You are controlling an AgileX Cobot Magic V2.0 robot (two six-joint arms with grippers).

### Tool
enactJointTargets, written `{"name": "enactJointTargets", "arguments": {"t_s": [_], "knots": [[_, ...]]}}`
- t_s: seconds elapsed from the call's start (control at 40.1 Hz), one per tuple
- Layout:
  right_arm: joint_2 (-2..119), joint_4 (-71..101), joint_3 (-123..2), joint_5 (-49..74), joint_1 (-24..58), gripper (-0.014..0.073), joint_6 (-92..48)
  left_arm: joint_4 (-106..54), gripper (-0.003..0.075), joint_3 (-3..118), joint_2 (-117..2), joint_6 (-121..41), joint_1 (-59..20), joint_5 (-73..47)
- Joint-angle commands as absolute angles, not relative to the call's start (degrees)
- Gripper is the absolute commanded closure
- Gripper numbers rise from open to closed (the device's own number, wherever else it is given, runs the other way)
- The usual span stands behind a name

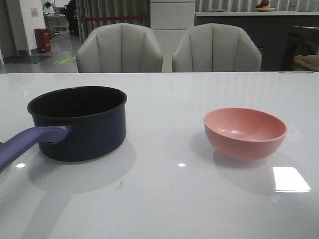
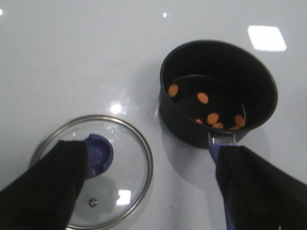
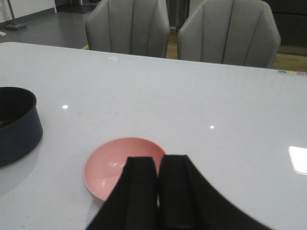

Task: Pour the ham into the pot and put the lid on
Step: 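Lower the left gripper to the lid knob and grasp it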

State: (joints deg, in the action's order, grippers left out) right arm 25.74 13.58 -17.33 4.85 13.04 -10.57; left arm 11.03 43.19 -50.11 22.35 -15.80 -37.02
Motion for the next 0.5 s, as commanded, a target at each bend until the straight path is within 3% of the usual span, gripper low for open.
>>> {"name": "enactJointTargets", "arguments": {"t_s": [0.0, 0.25, 0.474], "knots": [[26.02, 13.49, -19.05, 0.00, 13.10, 0.0433, -11.13, 10.91, 0.0135, 46.06, -54.52, 24.07, -13.70, -36.01], [26.02, 13.49, -19.05, 0.00, 13.10, 0.0433, -11.13, 9.05, 0.0135, 51.01, -66.74, 23.11, -5.07, -40.38], [26.02, 13.49, -19.05, 0.00, 13.10, 0.0433, -11.13, 1.93, 0.0135, 58.14, -77.00, 16.79, -1.92, -45.71]]}}
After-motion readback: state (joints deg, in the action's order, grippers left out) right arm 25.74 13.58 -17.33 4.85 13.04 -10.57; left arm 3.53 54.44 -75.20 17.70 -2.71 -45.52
